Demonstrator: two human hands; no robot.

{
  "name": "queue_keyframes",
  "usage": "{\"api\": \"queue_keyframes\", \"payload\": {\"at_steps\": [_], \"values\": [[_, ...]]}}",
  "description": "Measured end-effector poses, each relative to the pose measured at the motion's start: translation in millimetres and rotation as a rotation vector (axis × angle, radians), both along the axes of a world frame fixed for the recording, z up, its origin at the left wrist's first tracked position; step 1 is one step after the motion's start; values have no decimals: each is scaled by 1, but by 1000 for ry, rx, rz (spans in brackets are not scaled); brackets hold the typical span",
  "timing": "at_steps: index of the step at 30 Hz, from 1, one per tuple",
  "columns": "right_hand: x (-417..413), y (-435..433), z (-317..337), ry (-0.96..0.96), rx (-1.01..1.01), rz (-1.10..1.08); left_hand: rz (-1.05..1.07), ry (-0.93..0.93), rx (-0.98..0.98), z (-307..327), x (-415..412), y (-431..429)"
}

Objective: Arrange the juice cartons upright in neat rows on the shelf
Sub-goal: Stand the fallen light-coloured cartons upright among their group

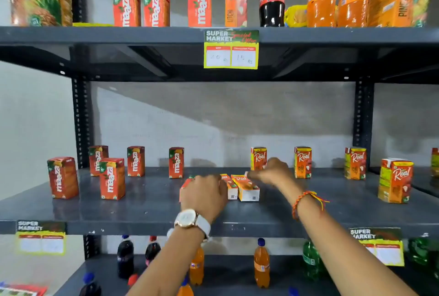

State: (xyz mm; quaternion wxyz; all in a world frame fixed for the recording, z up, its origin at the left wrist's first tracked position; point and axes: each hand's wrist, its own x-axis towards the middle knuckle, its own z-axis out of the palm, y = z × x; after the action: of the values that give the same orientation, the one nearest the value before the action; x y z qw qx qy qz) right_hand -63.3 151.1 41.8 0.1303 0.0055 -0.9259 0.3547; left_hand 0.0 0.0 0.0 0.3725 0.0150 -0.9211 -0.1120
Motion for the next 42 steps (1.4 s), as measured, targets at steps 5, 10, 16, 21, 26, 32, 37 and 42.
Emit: {"api": "queue_keyframes", "payload": {"at_steps": [5,10,16,21,26,32,37,42], "values": [[-3,-18,-23,-233,122,80,-70,-54,77,-51,-3,-6],[-17,-29,-37,-156,99,24,-56,99,55,-62,-10,-11],[-14,-23,-54,121,-134,-30,-1,153,11,-63,-11,-9],[-4,-15,-57,498,-311,-27,-12,148,25,-66,-13,-9],[12,-17,-55,669,-448,22,2,146,25,-68,-14,-9],[12,-22,-69,649,-579,81,6,116,3,-68,-10,-8],[12,-24,-65,687,-566,19,6,89,-11,-67,-9,-9],[19,-7,-55,690,-510,-43,2,70,-33,-68,-11,-10]]}}
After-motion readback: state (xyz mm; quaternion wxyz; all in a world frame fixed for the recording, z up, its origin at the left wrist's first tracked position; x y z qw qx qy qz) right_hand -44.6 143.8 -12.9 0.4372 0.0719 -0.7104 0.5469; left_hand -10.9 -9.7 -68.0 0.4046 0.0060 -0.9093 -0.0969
